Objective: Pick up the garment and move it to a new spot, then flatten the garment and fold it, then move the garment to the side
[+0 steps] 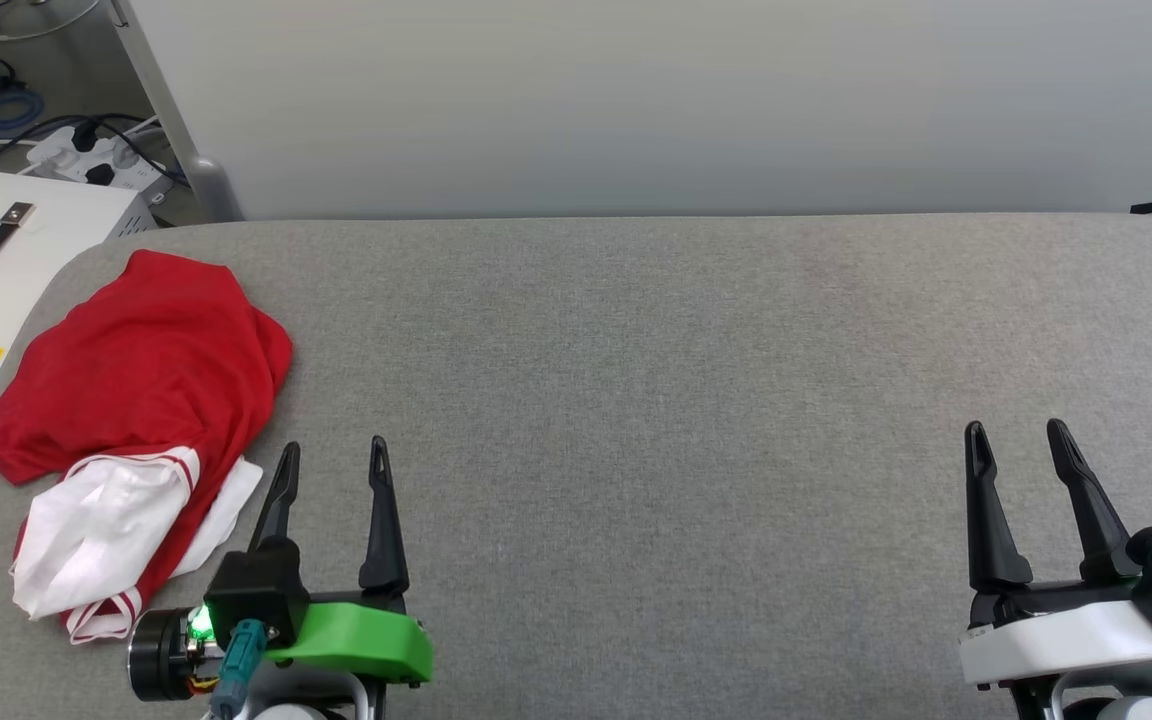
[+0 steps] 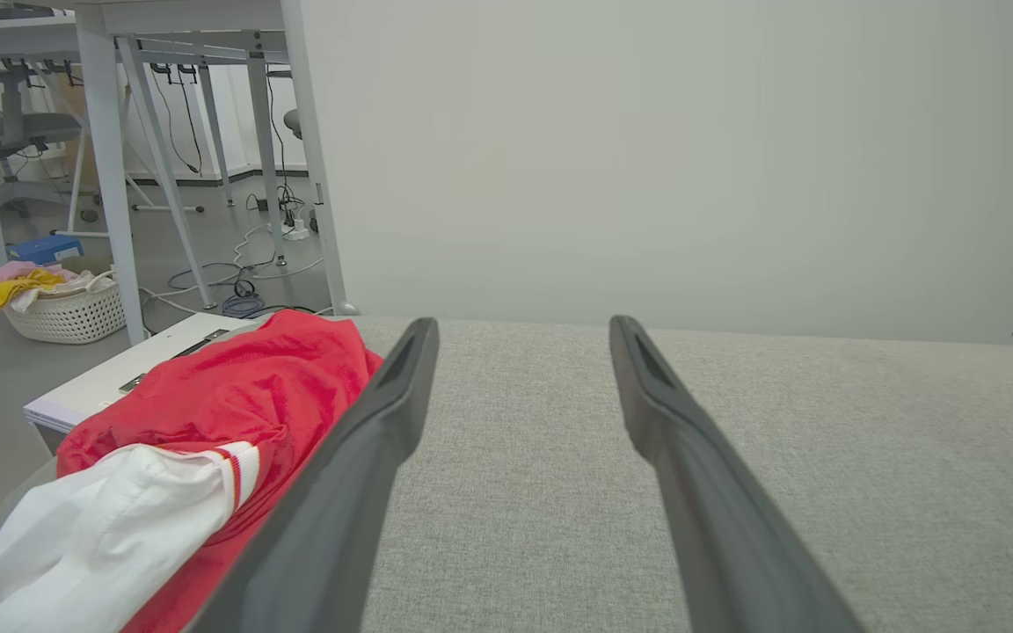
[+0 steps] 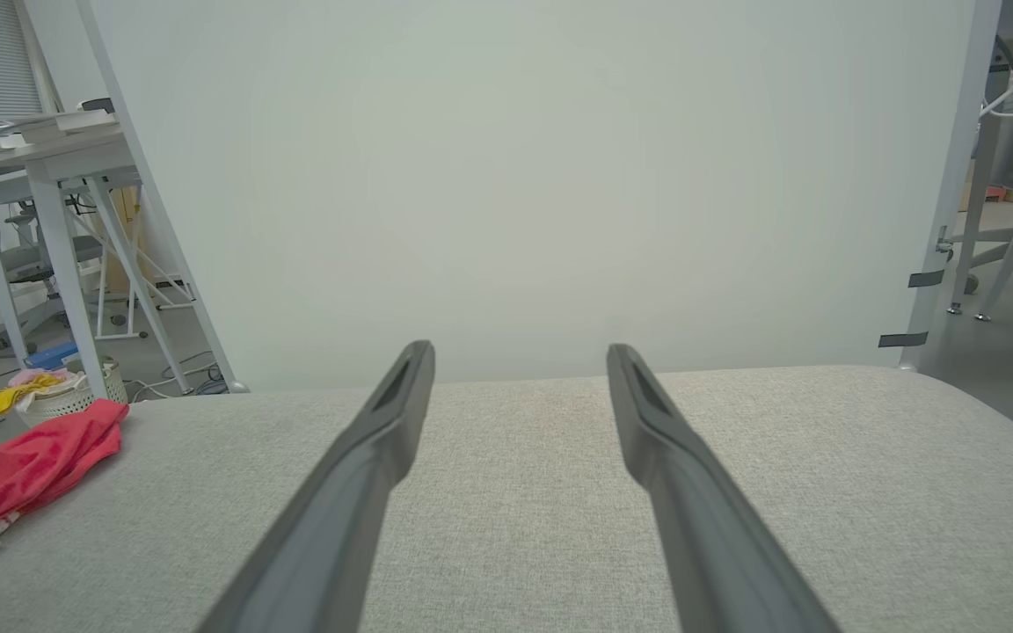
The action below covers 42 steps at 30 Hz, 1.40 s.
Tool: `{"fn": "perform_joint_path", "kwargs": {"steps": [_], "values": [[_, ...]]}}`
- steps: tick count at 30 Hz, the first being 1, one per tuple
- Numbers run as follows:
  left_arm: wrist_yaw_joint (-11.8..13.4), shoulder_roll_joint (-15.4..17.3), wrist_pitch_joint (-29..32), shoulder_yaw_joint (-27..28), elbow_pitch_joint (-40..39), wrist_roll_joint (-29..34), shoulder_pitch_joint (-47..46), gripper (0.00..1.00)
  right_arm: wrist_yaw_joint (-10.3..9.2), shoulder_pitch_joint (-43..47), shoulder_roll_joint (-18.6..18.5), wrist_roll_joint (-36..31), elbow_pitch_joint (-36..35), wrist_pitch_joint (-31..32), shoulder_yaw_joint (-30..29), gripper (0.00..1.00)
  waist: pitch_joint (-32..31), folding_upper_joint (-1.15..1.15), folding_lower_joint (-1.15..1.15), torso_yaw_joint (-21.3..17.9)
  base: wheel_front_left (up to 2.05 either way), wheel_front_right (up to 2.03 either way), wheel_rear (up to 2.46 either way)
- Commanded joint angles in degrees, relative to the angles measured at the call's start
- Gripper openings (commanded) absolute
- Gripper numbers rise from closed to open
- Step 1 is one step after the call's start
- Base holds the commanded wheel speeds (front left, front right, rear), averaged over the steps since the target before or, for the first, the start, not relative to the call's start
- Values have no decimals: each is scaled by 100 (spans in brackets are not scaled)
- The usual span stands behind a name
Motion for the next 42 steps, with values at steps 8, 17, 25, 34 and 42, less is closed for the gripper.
{"fn": "perform_joint_path", "kwargs": {"steps": [8, 17, 25, 34, 42], "values": [[91, -22, -147, -67, 23, -106, 64, 100, -4, 124, -1, 100, -75, -140, 25, 100, 6, 0, 0, 20, 0, 0, 0], [95, -23, -168, -77, 36, -101, 70, 100, -4, 133, -1, 108, -79, -160, 37, 100, 6, 0, 0, 69, 0, 0, 0], [87, -23, -168, -33, 51, -85, 34, 100, -4, 145, -1, 70, -95, -160, 89, 100, 37, 0, 0, 359, 0, 0, 0], [72, -23, -168, 98, 82, -126, -28, 100, -4, 127, -1, -16, -115, -160, 195, 100, 145, 0, 0, 1035, 0, 0, 0], [85, -23, -168, 184, 86, -175, -73, 100, -4, 92, -1, -76, -130, -160, 268, 100, 248, 0, 0, 1718, 0, 0, 0]]}}
